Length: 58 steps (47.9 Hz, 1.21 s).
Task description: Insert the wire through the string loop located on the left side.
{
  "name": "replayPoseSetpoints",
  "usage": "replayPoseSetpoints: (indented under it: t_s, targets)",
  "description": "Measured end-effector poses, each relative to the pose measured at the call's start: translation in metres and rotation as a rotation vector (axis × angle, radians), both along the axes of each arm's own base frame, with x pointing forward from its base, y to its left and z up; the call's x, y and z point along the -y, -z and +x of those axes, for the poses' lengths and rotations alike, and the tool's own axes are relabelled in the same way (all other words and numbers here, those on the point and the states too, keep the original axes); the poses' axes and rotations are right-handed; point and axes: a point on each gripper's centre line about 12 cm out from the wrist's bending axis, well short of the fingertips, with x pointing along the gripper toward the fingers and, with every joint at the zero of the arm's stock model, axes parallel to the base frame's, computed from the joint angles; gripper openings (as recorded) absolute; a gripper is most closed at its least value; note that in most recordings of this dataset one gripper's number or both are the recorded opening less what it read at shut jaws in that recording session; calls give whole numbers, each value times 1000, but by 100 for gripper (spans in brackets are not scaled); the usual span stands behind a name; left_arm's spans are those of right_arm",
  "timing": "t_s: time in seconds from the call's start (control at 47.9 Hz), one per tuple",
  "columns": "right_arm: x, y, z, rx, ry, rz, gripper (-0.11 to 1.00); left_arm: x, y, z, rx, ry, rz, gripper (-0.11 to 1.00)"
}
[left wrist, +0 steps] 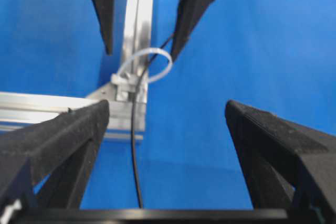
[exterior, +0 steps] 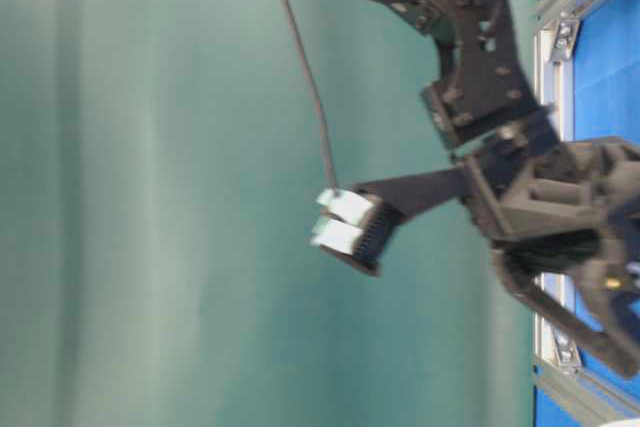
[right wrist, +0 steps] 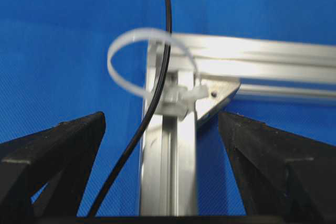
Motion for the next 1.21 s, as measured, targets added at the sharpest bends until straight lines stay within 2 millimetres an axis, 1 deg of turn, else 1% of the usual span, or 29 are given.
replayPoseSetpoints:
  t_s: [0.146,0.313,0.521,0.688,0.876,1.21]
  targets:
    - [-1,-33,-3,40,-1,-2,97,0,0,0,0,0,0,87]
    - [-1,-62,-7,64,0,-3,97,0,-1,0,2,0,0,87]
    - [-1,-86,-18,89,-2,-7,97,0,-2,0,12,3,12,87]
    - [-2,-96,-35,106,-3,-8,97,0,-3,1,25,2,12,87]
    - [-2,-99,-51,141,-3,-9,97,0,-3,1,29,3,15,87]
    - [-2,-102,-53,167,-2,-10,97,0,-4,1,33,5,22,87]
